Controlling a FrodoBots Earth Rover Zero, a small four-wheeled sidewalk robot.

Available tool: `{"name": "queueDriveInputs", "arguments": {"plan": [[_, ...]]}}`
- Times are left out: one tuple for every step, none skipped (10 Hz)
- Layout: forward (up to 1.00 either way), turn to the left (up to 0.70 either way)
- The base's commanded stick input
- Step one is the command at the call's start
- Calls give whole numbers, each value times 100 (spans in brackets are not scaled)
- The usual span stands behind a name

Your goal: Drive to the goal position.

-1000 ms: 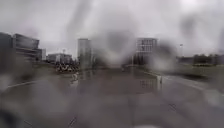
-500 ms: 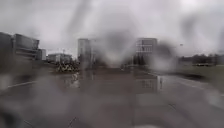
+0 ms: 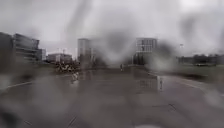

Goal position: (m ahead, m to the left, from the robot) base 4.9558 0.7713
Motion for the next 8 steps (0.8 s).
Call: {"name": "queueDriveInputs", "arguments": {"plan": [[7,0],[7,0],[7,0],[7,0],[7,0],[7,0],[7,0],[7,0]]}}
